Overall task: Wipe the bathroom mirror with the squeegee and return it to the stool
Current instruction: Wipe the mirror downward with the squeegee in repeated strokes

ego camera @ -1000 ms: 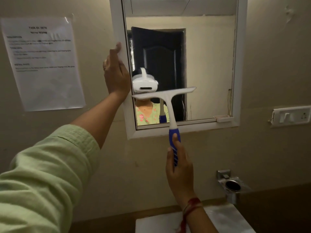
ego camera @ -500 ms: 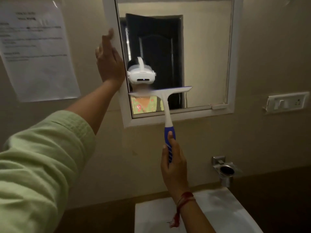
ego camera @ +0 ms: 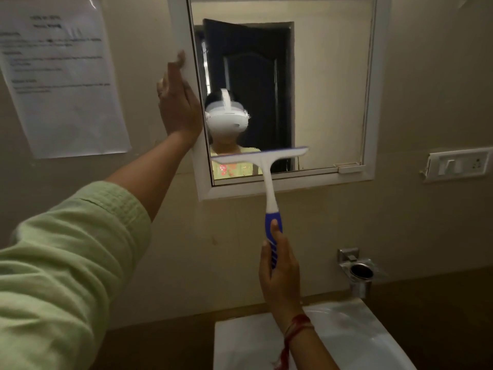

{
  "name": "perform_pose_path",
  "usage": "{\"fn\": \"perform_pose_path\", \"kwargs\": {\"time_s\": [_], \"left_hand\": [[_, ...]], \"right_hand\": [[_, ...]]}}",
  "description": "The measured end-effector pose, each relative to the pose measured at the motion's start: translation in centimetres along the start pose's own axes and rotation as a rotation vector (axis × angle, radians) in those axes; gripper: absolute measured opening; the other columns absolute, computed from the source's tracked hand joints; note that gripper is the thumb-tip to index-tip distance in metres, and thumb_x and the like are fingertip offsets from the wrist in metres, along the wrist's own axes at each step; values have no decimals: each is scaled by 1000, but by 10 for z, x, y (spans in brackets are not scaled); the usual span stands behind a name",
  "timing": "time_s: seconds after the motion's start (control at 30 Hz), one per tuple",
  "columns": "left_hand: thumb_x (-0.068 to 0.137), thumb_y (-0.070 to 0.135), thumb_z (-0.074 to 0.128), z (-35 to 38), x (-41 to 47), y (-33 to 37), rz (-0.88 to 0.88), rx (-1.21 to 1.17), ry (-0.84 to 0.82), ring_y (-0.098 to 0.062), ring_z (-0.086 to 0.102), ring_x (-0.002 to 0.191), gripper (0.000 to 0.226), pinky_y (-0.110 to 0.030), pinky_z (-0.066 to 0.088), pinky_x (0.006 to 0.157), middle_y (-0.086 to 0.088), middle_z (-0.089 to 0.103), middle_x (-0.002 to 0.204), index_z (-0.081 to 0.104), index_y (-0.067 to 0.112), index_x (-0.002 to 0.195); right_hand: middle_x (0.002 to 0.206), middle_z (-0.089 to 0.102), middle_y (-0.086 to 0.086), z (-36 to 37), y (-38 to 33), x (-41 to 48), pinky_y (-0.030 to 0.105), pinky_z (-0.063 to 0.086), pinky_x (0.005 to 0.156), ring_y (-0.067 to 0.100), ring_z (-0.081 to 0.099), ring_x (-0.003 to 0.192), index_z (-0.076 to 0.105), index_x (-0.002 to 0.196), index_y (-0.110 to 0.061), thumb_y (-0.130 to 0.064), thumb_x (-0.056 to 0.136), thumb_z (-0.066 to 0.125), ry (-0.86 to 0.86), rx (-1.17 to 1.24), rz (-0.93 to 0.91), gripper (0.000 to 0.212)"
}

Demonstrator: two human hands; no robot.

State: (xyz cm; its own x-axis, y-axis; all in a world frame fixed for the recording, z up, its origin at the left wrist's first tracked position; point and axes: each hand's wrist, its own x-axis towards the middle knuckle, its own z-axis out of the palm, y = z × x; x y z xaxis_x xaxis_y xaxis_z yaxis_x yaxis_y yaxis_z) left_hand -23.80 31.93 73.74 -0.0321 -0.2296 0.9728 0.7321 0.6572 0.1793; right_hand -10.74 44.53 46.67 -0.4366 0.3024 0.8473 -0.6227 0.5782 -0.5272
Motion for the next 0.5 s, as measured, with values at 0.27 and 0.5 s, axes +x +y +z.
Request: {"fn": "perform_pose_path", "kwargs": {"time_s": [0.27, 0.5], "left_hand": [[95, 6, 31, 5, -1, -5, -12, -6, 18, -26, 53, 105, 35, -2, 24, 79, -5, 59, 124, 48, 5, 126], [95, 10, 31, 3, -2, -2, -45, 9, 19, -26, 54, 107, 31, -26, 39, 84, -4, 60, 123, 50, 2, 118]], "right_hand": [[103, 56, -1, 2, -20, 50, 14, 46, 56, 1, 50, 66, 22, 136, -47, -45, 92, 33, 54, 55, -26, 45], [79, 49, -11, 4, -1, -11, 17, 45, 50, 7, 48, 55, 19, 131, -53, -34, 91, 38, -6, -1, 30, 48]]}}
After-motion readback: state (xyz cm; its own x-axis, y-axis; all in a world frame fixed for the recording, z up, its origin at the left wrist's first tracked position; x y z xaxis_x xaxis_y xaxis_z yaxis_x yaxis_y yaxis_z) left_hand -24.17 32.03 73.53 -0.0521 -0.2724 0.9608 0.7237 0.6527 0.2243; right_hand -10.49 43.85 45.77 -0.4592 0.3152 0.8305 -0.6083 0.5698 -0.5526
